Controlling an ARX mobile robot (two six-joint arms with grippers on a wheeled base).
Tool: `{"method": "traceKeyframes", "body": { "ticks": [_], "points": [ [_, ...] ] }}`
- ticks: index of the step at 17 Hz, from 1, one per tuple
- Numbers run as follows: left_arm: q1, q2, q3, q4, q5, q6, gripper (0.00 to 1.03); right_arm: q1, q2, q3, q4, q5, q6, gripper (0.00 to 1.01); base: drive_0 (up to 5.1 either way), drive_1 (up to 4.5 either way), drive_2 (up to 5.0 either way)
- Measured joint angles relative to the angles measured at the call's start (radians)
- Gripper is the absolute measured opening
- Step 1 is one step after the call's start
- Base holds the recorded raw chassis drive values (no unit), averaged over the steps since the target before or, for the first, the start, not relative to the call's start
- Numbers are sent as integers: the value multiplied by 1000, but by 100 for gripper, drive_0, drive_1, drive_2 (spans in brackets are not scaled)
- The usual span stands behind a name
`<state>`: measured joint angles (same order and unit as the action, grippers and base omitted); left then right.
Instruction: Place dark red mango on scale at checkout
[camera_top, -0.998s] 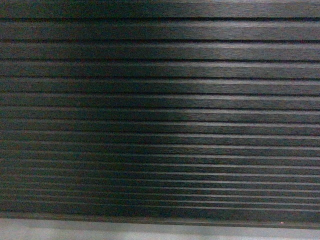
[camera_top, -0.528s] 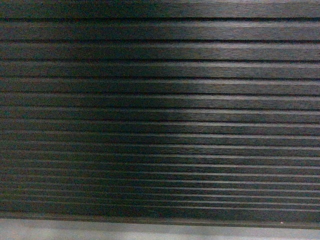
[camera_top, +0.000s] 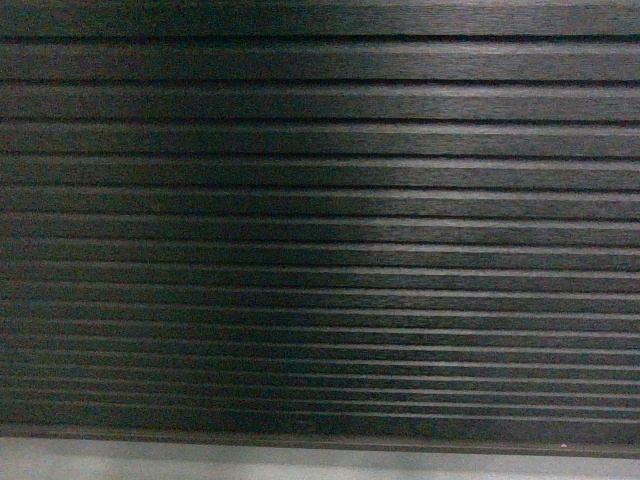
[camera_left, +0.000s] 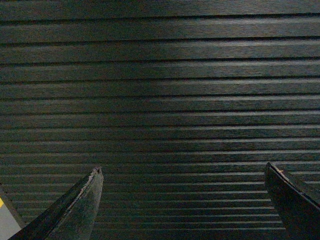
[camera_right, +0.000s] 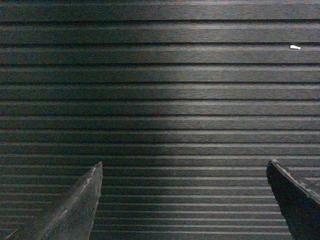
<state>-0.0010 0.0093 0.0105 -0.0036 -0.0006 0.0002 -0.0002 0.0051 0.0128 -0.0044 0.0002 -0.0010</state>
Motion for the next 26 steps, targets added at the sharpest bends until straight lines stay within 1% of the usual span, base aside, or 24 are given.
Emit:
{"method": "traceKeyframes", "body": {
  "ticks": [26],
  "points": [
    [0,0,0,0,0,0,98,0,0,0,0,0,0,98,0,0,0]
  ]
}}
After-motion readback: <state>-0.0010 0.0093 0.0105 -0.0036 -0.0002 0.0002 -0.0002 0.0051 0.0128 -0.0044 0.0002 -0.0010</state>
